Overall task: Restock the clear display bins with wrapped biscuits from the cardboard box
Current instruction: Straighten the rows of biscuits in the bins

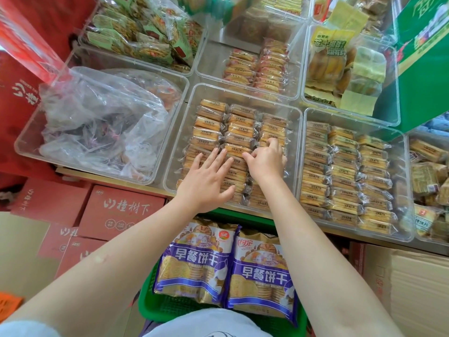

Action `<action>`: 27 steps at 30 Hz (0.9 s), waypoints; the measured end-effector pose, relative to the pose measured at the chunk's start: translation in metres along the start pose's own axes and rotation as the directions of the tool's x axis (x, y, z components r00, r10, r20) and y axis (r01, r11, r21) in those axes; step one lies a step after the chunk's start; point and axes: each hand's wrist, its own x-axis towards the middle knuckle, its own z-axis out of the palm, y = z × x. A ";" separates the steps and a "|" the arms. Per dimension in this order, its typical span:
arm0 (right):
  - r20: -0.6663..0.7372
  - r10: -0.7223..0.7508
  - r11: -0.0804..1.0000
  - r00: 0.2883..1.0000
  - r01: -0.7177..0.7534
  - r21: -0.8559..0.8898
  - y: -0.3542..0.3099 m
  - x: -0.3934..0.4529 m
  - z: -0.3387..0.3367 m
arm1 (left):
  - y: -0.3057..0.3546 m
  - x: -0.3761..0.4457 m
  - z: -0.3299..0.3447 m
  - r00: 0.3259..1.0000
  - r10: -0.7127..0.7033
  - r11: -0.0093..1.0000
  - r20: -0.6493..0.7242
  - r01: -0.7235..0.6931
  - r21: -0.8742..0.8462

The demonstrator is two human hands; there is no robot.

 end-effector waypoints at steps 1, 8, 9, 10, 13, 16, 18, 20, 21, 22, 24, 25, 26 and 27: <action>0.004 -0.002 1.000 1.000 0.002 0.006 0.000 -0.001 0.000 | 0.000 0.000 0.000 1.000 0.000 1.000 0.002 0.000 0.003; 0.032 -0.068 0.994 0.997 0.071 -0.087 0.000 -0.005 -0.002 | -0.001 0.000 0.002 1.000 0.004 1.000 0.003 -0.004 0.009; 0.040 -0.083 0.987 0.996 0.088 -0.133 -0.001 -0.006 -0.001 | -0.001 0.000 0.002 1.000 0.005 1.000 0.003 -0.005 0.010; 0.047 -0.101 0.977 0.994 0.108 -0.185 -0.001 -0.007 0.001 | -0.001 0.000 0.002 1.000 0.007 1.000 0.003 -0.007 0.010; 0.060 -0.129 0.947 0.990 0.141 -0.288 -0.001 -0.011 0.000 | -0.002 0.001 0.002 1.000 0.008 1.000 0.016 -0.008 0.008; 0.112 -0.118 0.920 0.987 0.151 -0.361 -0.004 -0.010 -0.005 | -0.002 0.002 0.001 0.999 0.005 1.000 0.033 -0.005 0.009; 0.146 -0.091 0.939 0.985 0.134 -0.316 -0.002 -0.010 -0.010 | -0.002 0.002 0.000 1.000 0.004 1.000 0.026 -0.004 -0.003; 0.093 -0.103 0.973 0.990 0.119 -0.196 0.007 -0.019 -0.018 | -0.001 0.001 -0.001 1.000 0.005 1.000 -0.007 -0.005 -0.022; 0.021 -0.121 0.985 0.992 0.123 -0.124 0.014 -0.028 -0.020 | -0.001 0.001 -0.002 1.000 0.004 0.999 -0.031 -0.005 -0.031; -0.037 -0.132 0.990 0.991 0.131 -0.045 0.020 -0.040 -0.021 | -0.001 -0.001 -0.002 0.999 0.002 0.999 -0.052 -0.004 -0.038; -0.024 -0.157 0.984 0.987 0.158 0.081 0.029 -0.065 -0.017 | -0.001 -0.004 -0.002 0.997 0.012 0.999 -0.077 -0.016 -0.052; 0.019 -0.174 0.980 0.984 0.172 0.099 0.032 -0.077 -0.012 | -0.001 -0.006 -0.003 0.996 0.022 0.998 -0.084 -0.027 -0.059; 0.054 -0.188 0.979 0.981 0.183 0.089 0.035 -0.088 -0.007 | -0.001 -0.009 -0.003 0.994 0.028 0.997 -0.104 -0.035 -0.069; 0.068 -0.197 0.979 0.978 0.192 0.071 0.037 -0.096 -0.002 | -0.001 -0.013 -0.003 0.990 0.022 0.996 -0.139 -0.034 -0.087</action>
